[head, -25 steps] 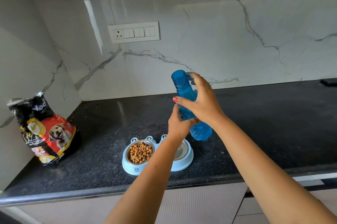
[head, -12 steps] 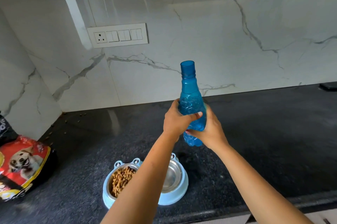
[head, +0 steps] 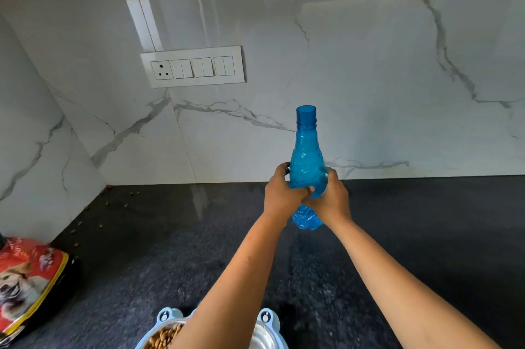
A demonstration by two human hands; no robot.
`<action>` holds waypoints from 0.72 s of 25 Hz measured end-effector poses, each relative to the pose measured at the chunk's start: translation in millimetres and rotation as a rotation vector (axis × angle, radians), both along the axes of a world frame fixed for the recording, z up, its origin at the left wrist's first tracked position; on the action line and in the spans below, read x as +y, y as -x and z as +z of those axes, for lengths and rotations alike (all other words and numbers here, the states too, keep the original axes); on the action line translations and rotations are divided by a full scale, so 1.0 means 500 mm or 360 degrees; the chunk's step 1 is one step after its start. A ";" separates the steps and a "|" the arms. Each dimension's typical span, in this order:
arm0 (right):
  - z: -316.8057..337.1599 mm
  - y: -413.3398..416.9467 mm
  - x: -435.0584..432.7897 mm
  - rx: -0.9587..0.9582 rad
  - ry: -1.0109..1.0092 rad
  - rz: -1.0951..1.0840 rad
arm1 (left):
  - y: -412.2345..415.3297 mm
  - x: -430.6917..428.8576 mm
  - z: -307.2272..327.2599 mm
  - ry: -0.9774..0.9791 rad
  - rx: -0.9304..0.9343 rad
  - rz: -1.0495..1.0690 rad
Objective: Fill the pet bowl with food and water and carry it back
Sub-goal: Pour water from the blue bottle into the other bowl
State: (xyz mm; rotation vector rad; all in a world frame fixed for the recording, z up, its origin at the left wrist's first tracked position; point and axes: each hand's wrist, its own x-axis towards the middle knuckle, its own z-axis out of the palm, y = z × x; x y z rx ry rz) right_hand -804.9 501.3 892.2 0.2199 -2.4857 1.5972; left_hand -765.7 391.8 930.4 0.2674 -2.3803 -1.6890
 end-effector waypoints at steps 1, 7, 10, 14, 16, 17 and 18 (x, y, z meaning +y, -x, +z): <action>-0.003 0.030 -0.002 -0.0026 0.0022 0.0009 | 0.017 -0.003 -0.002 0.0026 -0.0024 0.0027; -0.049 0.169 -0.014 -0.0088 0.0040 -0.0070 | 0.085 -0.019 -0.033 0.0144 -0.0210 0.0089; -0.072 0.220 -0.021 -0.0108 0.0037 -0.0086 | 0.117 -0.023 -0.047 0.0147 -0.0282 0.0132; -0.097 0.258 -0.023 -0.0135 0.0059 -0.0120 | 0.150 -0.025 -0.060 0.0175 -0.0346 0.0139; -0.102 0.278 -0.022 -0.0127 0.0050 -0.0129 | 0.169 -0.024 -0.065 0.0177 -0.0365 0.0142; -0.105 0.288 -0.021 -0.0118 0.0033 -0.0134 | 0.177 -0.024 -0.068 0.0180 -0.0375 0.0143; -0.107 0.295 -0.021 -0.0109 -0.0002 -0.0134 | 0.183 -0.024 -0.072 0.0184 -0.0384 0.0143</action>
